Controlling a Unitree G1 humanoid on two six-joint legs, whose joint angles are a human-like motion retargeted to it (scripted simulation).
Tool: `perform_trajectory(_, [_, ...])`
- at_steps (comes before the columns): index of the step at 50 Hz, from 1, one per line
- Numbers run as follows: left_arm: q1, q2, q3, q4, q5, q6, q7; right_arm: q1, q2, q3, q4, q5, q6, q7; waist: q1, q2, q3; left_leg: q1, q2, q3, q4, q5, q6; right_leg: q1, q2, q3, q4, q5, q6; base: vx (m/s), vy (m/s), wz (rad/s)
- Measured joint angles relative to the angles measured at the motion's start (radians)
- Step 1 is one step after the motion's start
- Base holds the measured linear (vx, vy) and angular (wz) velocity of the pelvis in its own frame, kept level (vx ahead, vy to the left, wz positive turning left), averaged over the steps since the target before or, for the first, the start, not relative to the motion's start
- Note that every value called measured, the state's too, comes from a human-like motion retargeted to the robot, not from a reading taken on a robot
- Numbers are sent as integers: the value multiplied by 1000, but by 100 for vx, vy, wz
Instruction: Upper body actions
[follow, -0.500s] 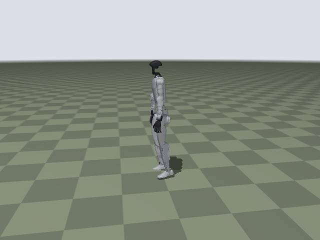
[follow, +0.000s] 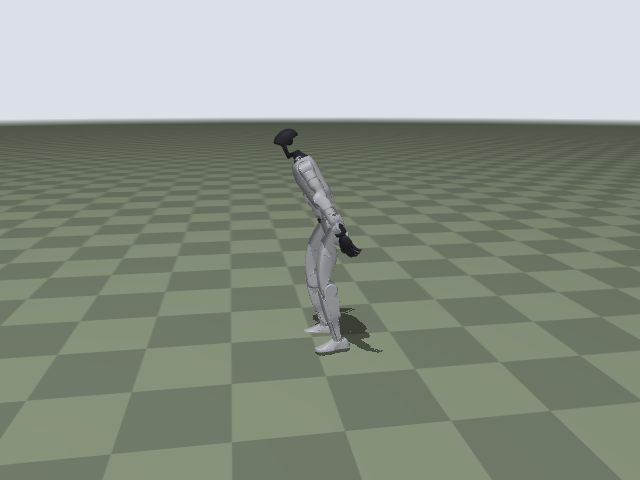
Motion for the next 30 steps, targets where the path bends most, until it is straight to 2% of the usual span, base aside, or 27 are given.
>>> perform_trajectory(5, [161, 66, 138, 63, -90, 81, 34, 208, -71, -125, 0, 54, 140, 14, 3, 23, 33, -269, 17, -3, 358, -168, 3, -282, -20, 31, 354, -150, -51, -18, -6, 22])
perform_trajectory(9, [315, 71, 233, 63, -256, 150, -48, 365, -100, -257, 0, 95, 279, 51, 6, 14, 64, -478, -17, -15, 627, -268, -3, -497, -40, 62, 616, -232, -109, -12, 0, -4])
perform_trajectory(11, [374, 61, 261, 63, -314, 159, -73, 429, -105, -315, 0, 118, 308, 72, 1, 28, 85, -562, -16, -19, 738, -305, 2, -577, -58, 41, 723, -258, -141, -7, -3, 6])
perform_trajectory(14, [428, 31, 266, 63, -330, 161, -76, 502, -103, -391, 0, 172, 297, 73, -6, 46, 114, -666, -35, -27, 879, -361, 8, -679, -69, 23, 858, -293, -188, -8, 6, -6])
perform_trajectory(17, [434, 9, 208, 63, -269, 164, -64, 524, -84, -426, 0, 241, 266, 64, -4, 56, 129, -748, -38, -21, 985, -401, 8, -760, -78, 17, 960, -322, -228, -6, 8, -14])
perform_trajectory(21, [381, -11, 136, 63, -113, 168, -7, 499, -65, -400, 0, 228, 135, 87, -5, 65, 131, -796, -36, -15, 1045, -427, 11, -807, -80, 16, 1017, -342, -251, -2, 3, -3])
perform_trajectory(26, [275, -32, 75, 63, -117, 133, 85, 386, -47, -258, 0, 213, 143, 46, -19, 57, 107, -772, -28, -8, 1010, -421, 8, -793, -59, 33, 984, -339, -244, 5, 0, -8])
perform_trajectory(30, [182, -38, 52, 63, -177, 93, 16, 256, -14, -187, 0, 216, 155, 30, -37, 38, 61, -679, -25, -11, 895, -386, 3, -708, -26, 66, 871, -318, -211, 15, -3, -11])
